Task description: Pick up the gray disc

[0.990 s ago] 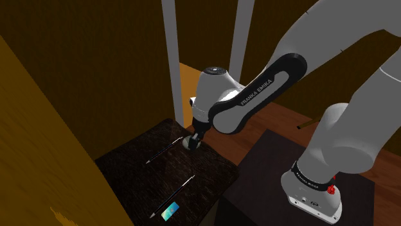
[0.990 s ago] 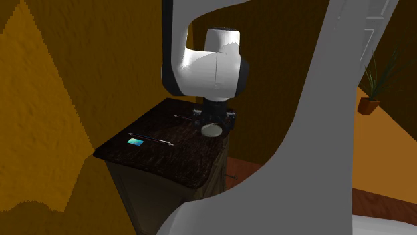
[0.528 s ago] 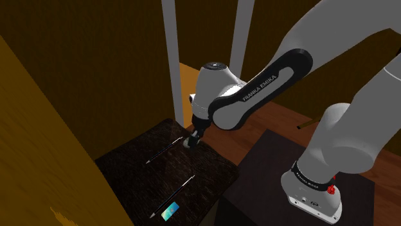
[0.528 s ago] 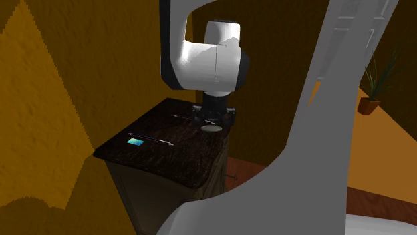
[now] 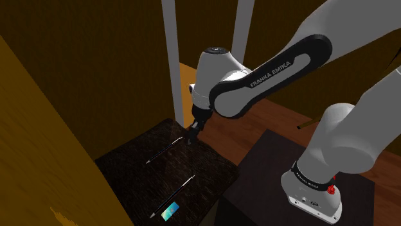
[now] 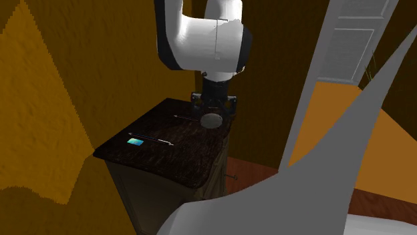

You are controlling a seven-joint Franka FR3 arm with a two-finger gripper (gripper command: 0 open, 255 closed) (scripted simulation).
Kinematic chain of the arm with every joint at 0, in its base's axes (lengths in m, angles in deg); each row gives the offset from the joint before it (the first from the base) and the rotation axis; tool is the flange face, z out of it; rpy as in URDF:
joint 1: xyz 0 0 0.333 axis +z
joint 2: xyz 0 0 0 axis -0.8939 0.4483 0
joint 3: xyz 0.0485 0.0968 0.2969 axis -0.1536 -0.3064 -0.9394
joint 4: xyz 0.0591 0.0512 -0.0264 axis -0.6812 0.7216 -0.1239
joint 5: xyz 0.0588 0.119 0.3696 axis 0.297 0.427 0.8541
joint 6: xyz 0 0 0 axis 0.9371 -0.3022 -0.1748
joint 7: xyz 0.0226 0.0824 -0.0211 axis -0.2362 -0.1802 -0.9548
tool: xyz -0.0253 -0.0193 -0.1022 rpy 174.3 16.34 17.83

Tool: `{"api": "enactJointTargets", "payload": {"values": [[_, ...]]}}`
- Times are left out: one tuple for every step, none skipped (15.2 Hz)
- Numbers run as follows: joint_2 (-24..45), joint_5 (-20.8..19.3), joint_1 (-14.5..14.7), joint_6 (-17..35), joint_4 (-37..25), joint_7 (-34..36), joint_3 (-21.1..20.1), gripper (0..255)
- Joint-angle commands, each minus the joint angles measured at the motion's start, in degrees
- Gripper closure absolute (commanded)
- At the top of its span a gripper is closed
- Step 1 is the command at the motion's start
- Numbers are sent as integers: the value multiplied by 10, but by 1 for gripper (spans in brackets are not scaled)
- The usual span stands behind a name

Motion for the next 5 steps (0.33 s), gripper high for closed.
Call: {"api": "enactJointTargets", "payload": {"values": [[-11, 0, 0, -18, -7, 0, 2, 255], [-16, 0, 0, -28, -11, 0, 3, 255], [-22, -1, 0, -37, -15, 0, 4, 255], [-23, 0, 0, -38, -15, 0, 4, 255], [-23, -1, 0, -38, -15, 1, 4, 255]]}}
